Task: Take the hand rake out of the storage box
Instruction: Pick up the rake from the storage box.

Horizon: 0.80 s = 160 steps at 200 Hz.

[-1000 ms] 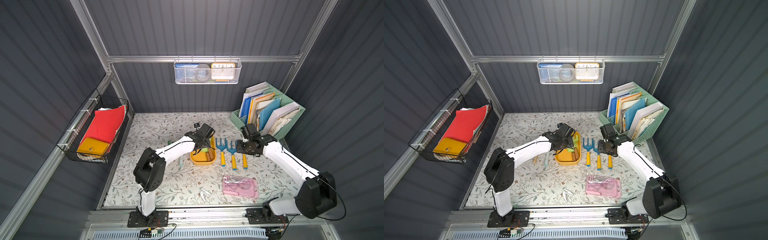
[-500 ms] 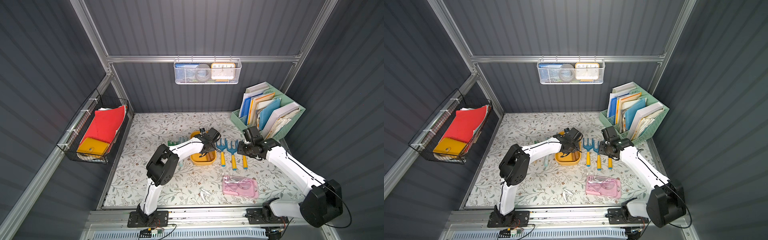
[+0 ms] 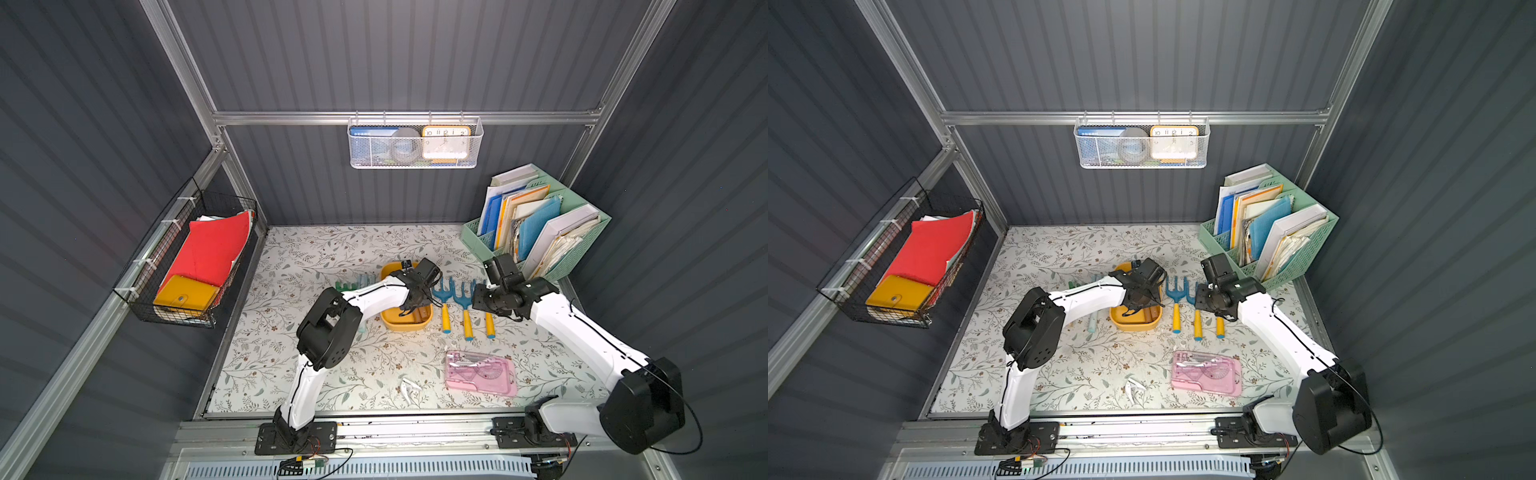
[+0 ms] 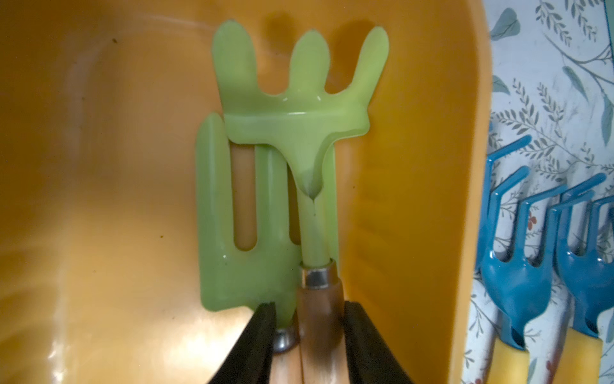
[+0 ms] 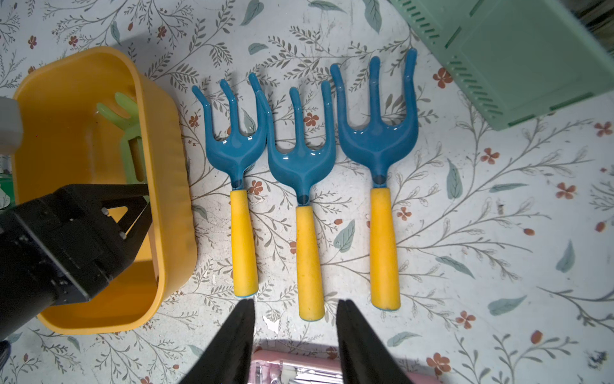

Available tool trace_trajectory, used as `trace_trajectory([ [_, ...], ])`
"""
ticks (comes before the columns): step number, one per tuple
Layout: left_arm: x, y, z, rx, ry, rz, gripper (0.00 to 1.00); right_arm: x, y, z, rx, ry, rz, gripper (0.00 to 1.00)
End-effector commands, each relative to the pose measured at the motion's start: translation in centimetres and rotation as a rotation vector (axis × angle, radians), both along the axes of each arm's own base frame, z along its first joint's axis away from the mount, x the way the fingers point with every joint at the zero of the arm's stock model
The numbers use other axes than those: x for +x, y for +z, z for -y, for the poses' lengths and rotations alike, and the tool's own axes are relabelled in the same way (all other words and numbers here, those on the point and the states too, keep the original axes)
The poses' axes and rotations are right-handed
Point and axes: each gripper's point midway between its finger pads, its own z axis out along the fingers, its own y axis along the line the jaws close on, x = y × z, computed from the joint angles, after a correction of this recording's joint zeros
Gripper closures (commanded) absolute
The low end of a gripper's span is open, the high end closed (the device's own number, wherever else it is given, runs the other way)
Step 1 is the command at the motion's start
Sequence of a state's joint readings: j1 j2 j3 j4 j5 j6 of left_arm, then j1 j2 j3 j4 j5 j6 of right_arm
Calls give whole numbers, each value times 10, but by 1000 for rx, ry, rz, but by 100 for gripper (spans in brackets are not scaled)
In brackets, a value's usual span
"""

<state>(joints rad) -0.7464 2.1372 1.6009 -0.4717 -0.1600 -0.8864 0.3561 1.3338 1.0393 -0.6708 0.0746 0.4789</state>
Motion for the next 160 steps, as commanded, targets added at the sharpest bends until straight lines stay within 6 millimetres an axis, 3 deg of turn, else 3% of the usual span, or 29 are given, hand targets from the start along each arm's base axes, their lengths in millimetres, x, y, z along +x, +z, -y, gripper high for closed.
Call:
trace_trajectory([
  [1, 0, -12, -4, 29, -12, -24, 64, 0, -3, -7, 6, 12, -11, 55],
  [35, -1, -17, -10, 28, -13, -38, 66, 0, -7, -10, 0, 19, -19, 55],
  [64, 4, -7, -11, 16, -20, -18, 69, 0, -10, -12, -2, 25, -26, 55],
  [119, 10, -8, -15, 53, -53, -33, 61, 2, -7, -17, 2, 34, -18, 55],
  [160, 14, -18, -16, 49, -74, -56, 64, 3, -6, -21, 6, 45, -17, 55],
])
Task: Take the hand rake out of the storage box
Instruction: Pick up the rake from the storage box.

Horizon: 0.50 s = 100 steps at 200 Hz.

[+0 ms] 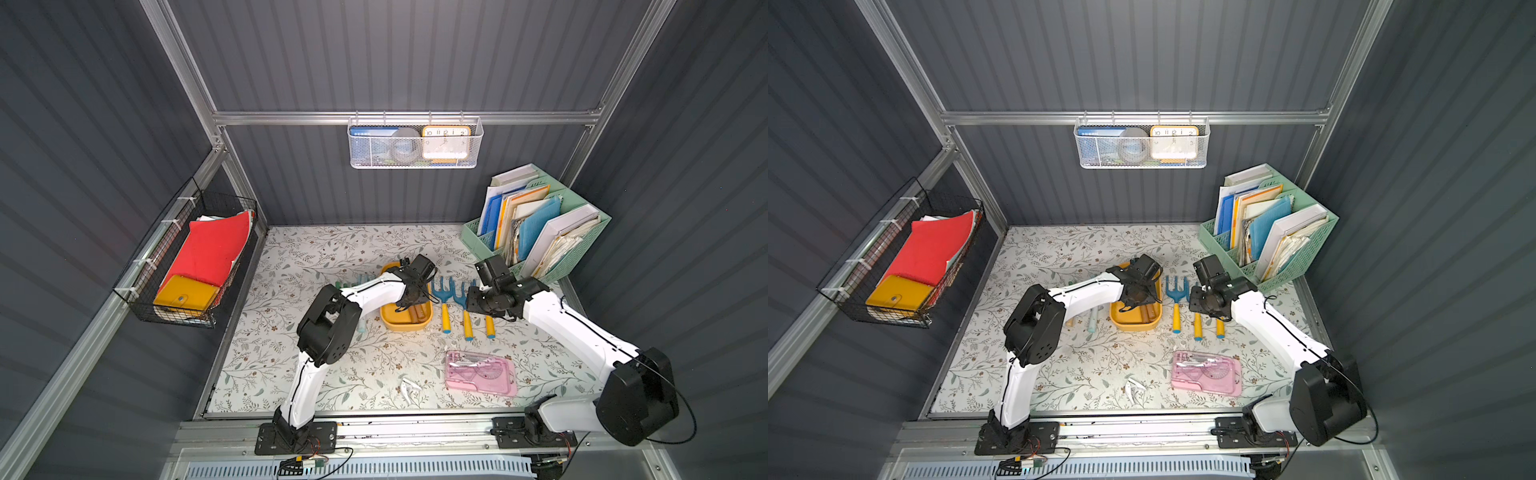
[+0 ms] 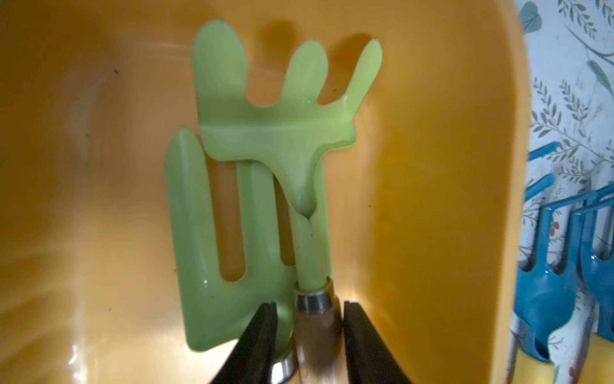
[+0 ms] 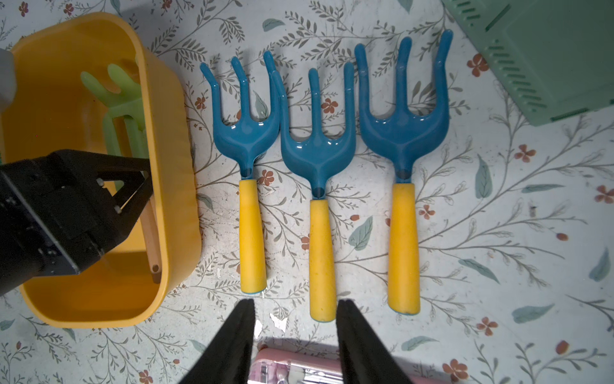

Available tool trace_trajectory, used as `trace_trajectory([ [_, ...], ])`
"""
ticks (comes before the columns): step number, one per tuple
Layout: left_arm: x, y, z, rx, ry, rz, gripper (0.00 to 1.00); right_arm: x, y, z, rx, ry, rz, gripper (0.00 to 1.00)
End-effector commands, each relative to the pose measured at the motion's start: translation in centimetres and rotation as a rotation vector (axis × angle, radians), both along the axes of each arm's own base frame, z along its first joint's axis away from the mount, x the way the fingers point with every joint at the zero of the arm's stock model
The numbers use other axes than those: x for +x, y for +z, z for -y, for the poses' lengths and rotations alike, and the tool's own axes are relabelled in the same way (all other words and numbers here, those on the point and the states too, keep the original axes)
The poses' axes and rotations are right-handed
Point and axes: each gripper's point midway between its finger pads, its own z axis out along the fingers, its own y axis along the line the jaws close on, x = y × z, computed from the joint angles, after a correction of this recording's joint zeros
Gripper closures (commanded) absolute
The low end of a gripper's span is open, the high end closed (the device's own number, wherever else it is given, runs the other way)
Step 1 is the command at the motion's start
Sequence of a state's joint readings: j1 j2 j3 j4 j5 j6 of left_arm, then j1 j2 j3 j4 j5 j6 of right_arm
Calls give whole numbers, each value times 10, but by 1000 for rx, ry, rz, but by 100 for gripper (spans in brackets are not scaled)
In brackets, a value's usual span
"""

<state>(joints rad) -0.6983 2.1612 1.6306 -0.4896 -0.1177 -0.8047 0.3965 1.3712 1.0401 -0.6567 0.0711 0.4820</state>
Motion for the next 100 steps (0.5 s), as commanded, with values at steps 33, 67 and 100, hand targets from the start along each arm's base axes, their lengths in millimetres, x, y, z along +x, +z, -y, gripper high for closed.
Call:
trace_trajectory([
  [33, 0, -21, -4, 40, -45, -54, 66, 4, 3, -7, 9, 7, 4, 55],
  [67, 2, -21, -6, 39, -43, -50, 68, 4, 4, -8, 12, 9, 7, 55],
  [100, 9, -6, -8, 26, -35, -19, 71, 4, 5, -8, 11, 8, 10, 55],
])
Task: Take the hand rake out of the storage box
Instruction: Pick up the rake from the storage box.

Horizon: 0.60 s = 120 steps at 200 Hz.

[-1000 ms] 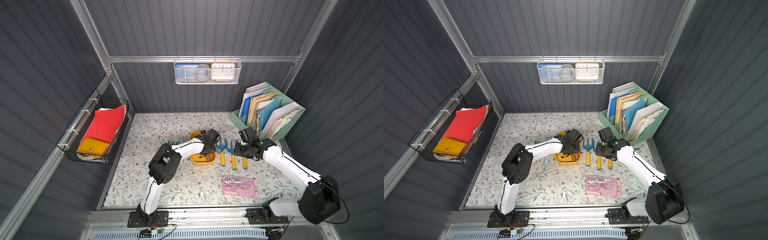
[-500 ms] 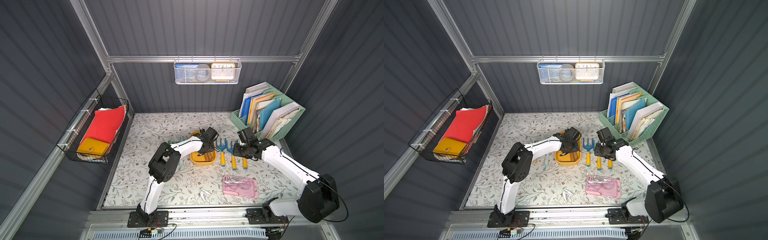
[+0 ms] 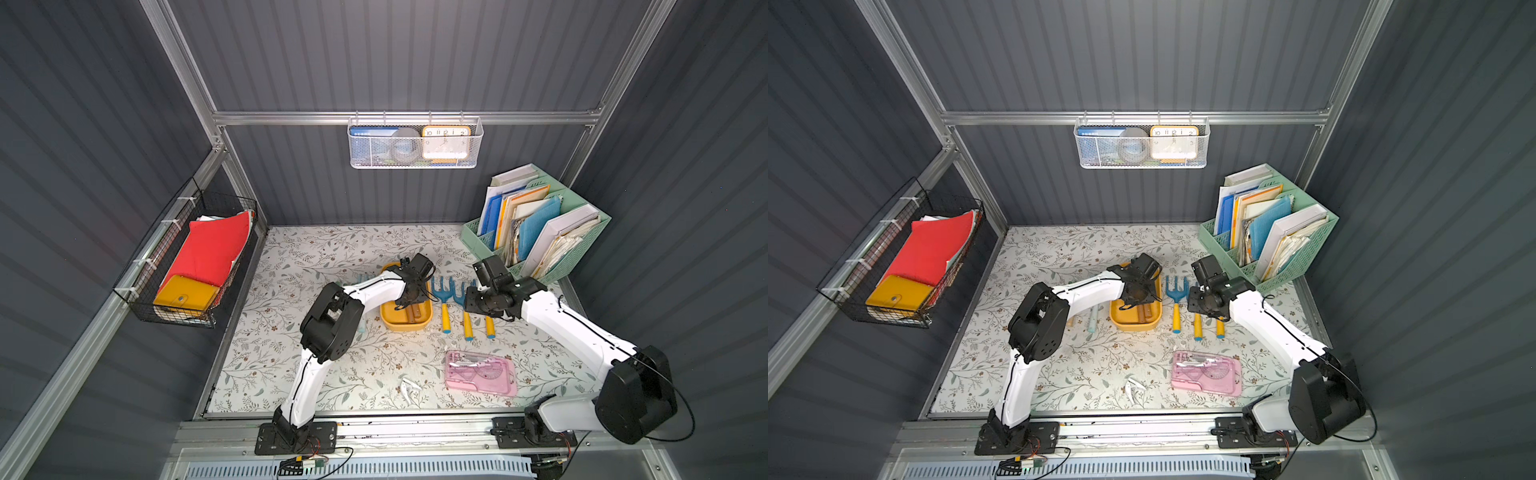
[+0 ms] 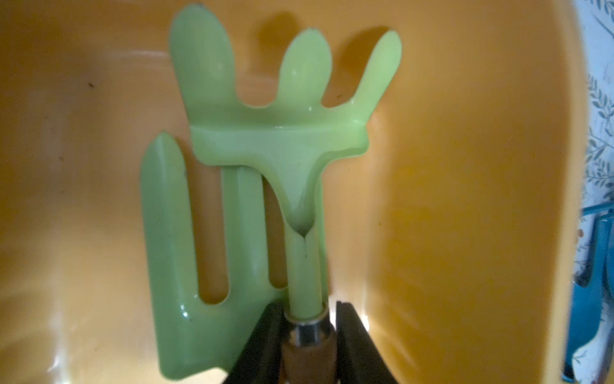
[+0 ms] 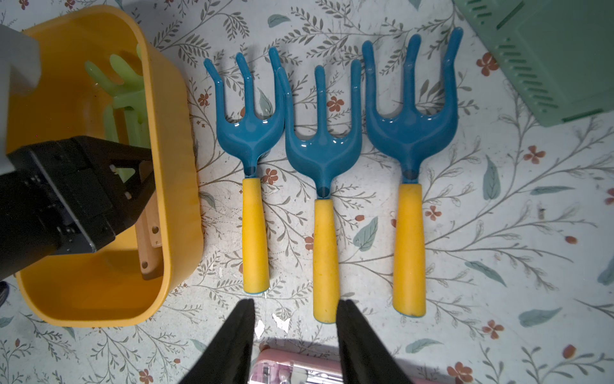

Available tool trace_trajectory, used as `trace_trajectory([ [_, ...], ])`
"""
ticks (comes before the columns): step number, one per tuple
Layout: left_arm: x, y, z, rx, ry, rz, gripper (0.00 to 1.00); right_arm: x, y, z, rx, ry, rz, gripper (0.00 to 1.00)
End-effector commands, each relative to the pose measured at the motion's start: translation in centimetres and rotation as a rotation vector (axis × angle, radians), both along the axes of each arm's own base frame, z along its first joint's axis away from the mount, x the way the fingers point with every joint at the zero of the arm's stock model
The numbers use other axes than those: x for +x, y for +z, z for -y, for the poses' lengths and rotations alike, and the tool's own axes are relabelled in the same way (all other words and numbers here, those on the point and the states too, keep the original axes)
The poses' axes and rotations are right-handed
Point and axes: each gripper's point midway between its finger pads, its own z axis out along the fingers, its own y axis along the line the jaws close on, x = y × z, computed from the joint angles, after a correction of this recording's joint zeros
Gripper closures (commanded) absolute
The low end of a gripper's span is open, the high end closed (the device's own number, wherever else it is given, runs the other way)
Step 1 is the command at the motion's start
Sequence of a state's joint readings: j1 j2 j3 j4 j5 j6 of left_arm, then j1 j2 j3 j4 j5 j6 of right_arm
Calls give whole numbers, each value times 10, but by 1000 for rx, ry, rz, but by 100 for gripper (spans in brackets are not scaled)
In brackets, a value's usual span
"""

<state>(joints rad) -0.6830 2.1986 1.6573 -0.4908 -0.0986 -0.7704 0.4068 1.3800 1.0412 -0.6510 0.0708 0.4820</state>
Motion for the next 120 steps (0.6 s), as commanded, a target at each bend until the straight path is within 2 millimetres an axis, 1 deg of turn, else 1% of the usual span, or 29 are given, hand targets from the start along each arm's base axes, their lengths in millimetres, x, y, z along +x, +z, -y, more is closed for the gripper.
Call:
trace_trajectory([
  [1, 3, 5, -7, 17, -11, -3, 71, 4, 6, -5, 12, -2, 11, 55],
  [13, 7, 12, -8, 15, -13, 9, 73, 4, 7, -5, 11, 1, 12, 55],
  [26, 11, 24, -8, 11, -15, 31, 74, 4, 6, -5, 11, 1, 9, 55],
  [54, 20, 59, -13, -8, -12, 98, 75, 4, 7, -6, 9, 4, 11, 55],
  [80, 28, 88, -26, -29, 0, 141, 76, 5, 8, -9, 13, 10, 11, 55],
  [92, 30, 97, -30, -47, -7, 145, 76, 5, 8, -11, 11, 15, 10, 55],
  [104, 32, 104, -38, -56, -7, 147, 76, 6, 8, -12, 11, 18, 8, 55],
  [120, 34, 118, -52, -48, -7, 167, 76, 6, 8, -14, 9, 24, 7, 55],
])
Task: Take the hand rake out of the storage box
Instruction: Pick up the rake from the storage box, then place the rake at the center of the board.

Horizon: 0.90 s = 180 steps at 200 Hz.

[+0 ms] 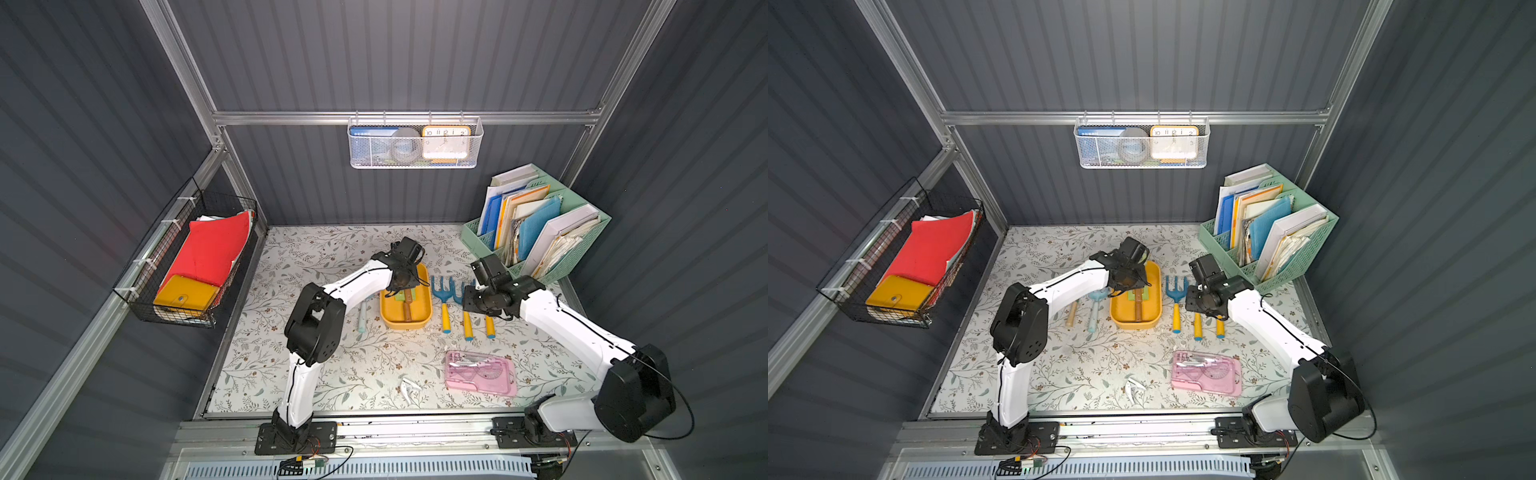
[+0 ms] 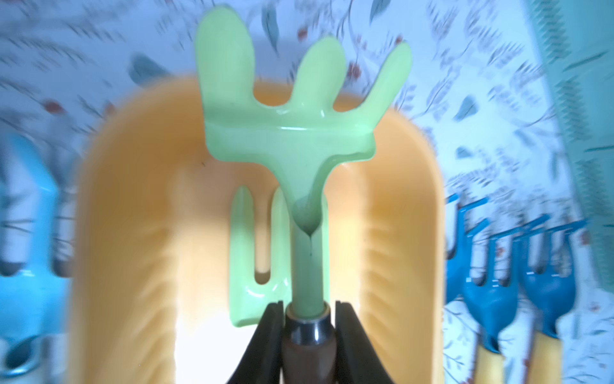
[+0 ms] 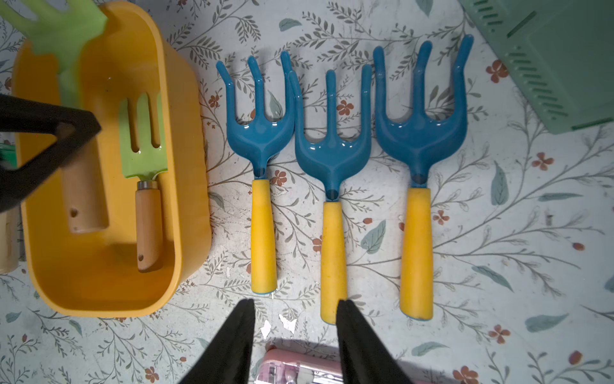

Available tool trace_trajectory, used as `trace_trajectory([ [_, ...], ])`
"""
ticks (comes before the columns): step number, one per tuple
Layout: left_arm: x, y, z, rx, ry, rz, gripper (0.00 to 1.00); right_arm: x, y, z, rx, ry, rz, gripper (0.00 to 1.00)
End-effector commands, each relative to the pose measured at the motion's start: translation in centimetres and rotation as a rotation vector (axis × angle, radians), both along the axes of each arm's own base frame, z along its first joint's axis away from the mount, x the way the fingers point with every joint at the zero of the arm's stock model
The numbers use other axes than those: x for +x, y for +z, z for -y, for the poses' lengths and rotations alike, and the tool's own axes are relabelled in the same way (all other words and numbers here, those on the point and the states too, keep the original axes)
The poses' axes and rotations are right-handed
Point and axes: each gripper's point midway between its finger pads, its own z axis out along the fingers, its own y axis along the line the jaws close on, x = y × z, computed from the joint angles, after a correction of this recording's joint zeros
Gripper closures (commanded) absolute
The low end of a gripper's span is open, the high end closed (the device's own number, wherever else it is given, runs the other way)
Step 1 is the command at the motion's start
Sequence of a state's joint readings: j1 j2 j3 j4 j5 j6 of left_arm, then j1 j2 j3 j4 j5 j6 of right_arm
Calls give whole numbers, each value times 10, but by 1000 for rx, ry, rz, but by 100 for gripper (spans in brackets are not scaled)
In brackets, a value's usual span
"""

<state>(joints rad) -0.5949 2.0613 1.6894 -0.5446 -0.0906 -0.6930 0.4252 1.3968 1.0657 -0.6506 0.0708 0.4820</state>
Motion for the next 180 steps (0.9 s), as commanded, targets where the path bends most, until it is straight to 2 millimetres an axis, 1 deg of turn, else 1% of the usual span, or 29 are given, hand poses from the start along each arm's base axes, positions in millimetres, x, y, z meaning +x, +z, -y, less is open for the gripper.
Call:
trace_trajectory([
  [1, 5, 44, -17, -5, -23, 63, 76, 2, 4, -6, 6, 6, -1, 55],
  [25, 4, 65, -45, 47, -46, 88, 75, 1, 8, -8, 1, 17, 6, 55],
  [34, 3, 70, -59, 84, -59, 93, 75, 2, 10, -9, 1, 21, 10, 55],
  [44, 1, 71, -74, 129, -87, 87, 75, 2, 11, -12, 3, 27, 13, 55],
  [68, -7, 64, -114, 222, -163, 69, 76, 2, 13, -21, 3, 54, 15, 55],
  [86, -10, 68, -150, 240, -143, 83, 77, 1, 11, -28, -1, 75, 12, 55],
  [101, -12, 73, -173, 245, -120, 104, 77, 1, 11, -35, 7, 91, 13, 55],
  [115, -14, 75, -186, 257, -108, 117, 76, 2, 11, -41, 16, 101, 17, 55],
  [129, -17, 71, -195, 283, -109, 117, 75, 4, 11, -49, 32, 111, 20, 55],
  [133, -17, 74, -196, 289, -108, 126, 75, 4, 11, -52, 34, 115, 21, 55],
  [135, -22, 64, -199, 298, -111, 103, 75, 5, 10, -53, 36, 117, 21, 55],
  [141, -25, 57, -203, 309, -112, 93, 75, 5, 10, -57, 39, 123, 23, 55],
  [156, -31, 48, -213, 321, -107, 85, 75, 6, 10, -66, 37, 141, 23, 55],
  [180, -36, 41, -229, 344, -89, 76, 75, 6, 6, -74, 35, 154, 22, 55],
])
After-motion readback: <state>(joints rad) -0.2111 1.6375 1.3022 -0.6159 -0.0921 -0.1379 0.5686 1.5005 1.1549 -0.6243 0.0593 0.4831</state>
